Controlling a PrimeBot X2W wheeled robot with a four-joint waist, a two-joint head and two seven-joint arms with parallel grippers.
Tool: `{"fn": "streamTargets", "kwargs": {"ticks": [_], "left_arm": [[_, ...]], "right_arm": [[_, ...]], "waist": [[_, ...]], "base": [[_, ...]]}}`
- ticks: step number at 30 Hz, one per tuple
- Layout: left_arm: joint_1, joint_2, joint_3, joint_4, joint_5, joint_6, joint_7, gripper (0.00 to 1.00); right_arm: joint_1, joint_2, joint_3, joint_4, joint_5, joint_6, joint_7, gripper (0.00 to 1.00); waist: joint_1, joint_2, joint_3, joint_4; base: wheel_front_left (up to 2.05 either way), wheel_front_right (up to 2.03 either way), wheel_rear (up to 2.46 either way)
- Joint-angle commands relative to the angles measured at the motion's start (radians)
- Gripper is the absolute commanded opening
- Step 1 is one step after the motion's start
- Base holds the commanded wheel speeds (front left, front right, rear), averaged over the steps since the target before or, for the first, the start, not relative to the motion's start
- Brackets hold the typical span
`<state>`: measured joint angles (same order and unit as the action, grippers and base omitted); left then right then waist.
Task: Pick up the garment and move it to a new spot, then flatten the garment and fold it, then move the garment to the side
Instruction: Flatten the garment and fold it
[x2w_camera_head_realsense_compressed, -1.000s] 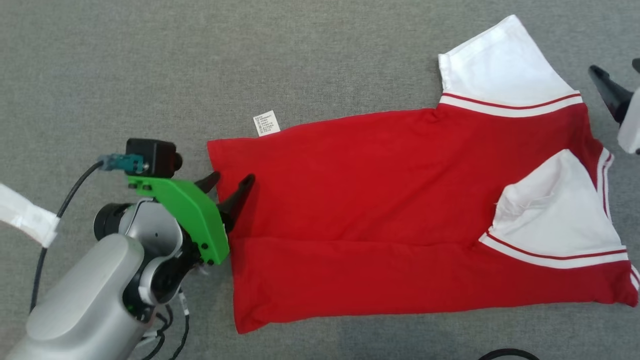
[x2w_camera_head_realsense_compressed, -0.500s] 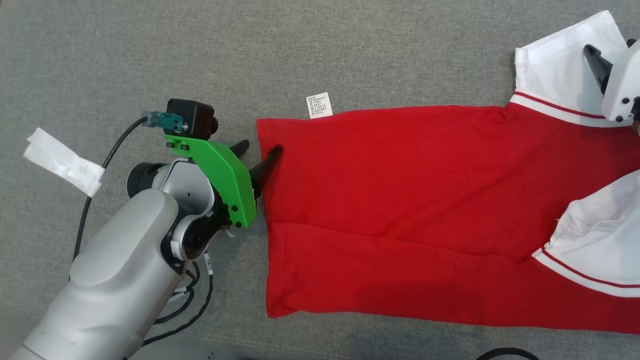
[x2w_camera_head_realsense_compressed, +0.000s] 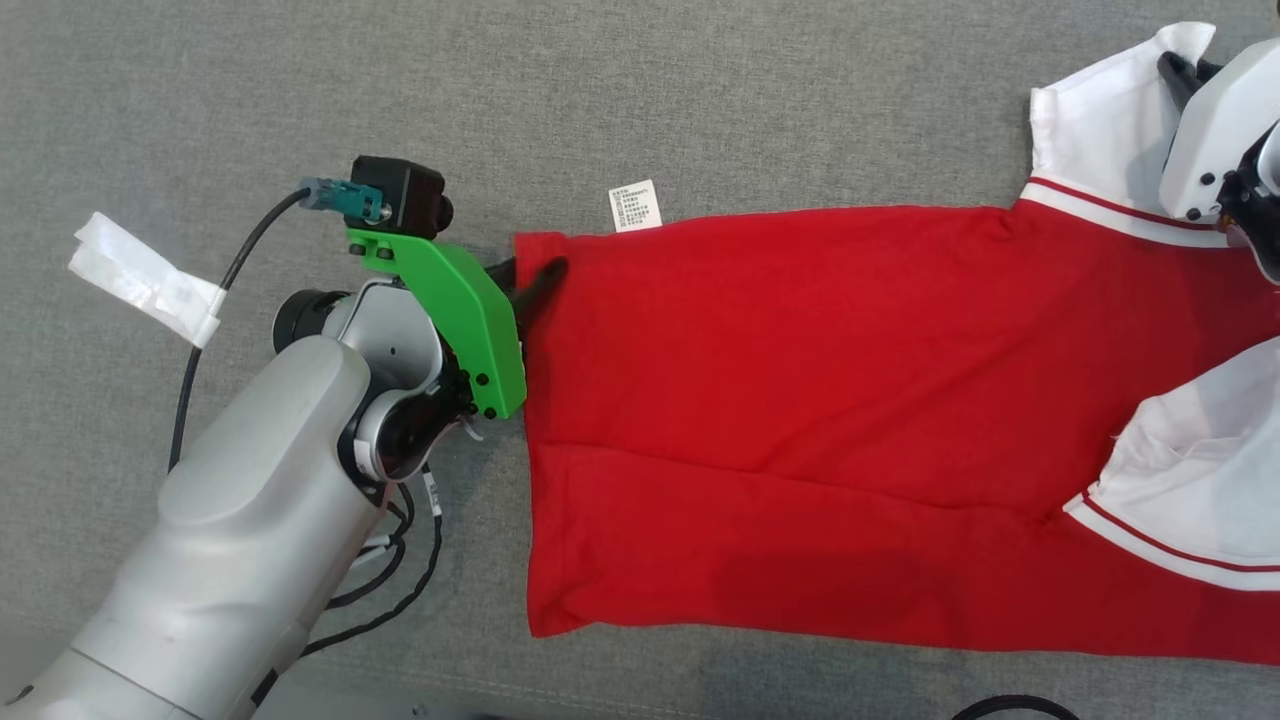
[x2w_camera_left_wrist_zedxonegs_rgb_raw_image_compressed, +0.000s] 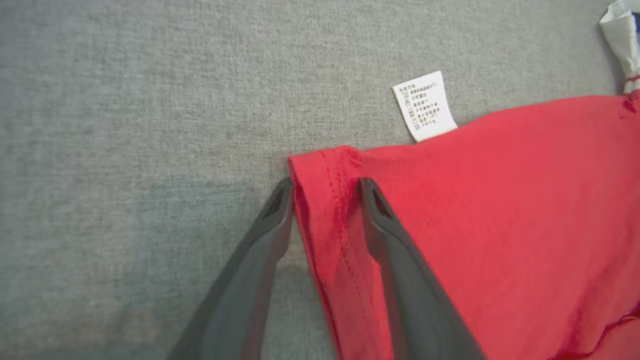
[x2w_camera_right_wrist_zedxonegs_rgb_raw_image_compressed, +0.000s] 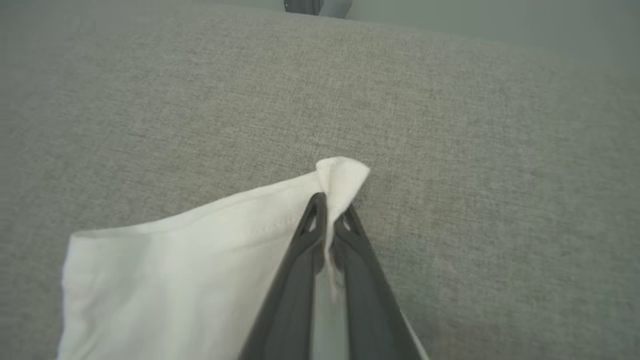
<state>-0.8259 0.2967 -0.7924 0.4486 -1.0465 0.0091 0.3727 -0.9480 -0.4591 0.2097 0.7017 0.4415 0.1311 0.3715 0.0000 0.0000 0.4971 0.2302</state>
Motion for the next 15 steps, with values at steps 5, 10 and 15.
{"fn": "streamTargets", "kwargs": {"ticks": [5,10,15], "left_arm": [[0.028,0.003,0.005,-0.019,0.004,-0.021,-0.047,0.0],[0.076,0.054,0.037,-0.121,-0.001,-0.022,-0.104,0.0],[0.148,0.11,0.06,-0.247,-0.001,0.003,-0.143,0.0]], "right_arm": [[-0.014,-0.021,0.037,-0.038,0.084,-0.001,-0.071,0.0],[0.051,-0.073,0.069,-0.145,0.212,-0.001,-0.129,0.0],[0.172,-0.147,0.086,-0.29,0.307,-0.001,-0.161,0.0]], "waist": [[0.0,0.0,-0.025,-0.024],[0.0,0.0,-0.056,-0.054],[0.0,0.0,-0.082,-0.085]], "base": [[0.0,0.0,0.0],[0.0,0.0,0.0],[0.0,0.0,0.0]]}}
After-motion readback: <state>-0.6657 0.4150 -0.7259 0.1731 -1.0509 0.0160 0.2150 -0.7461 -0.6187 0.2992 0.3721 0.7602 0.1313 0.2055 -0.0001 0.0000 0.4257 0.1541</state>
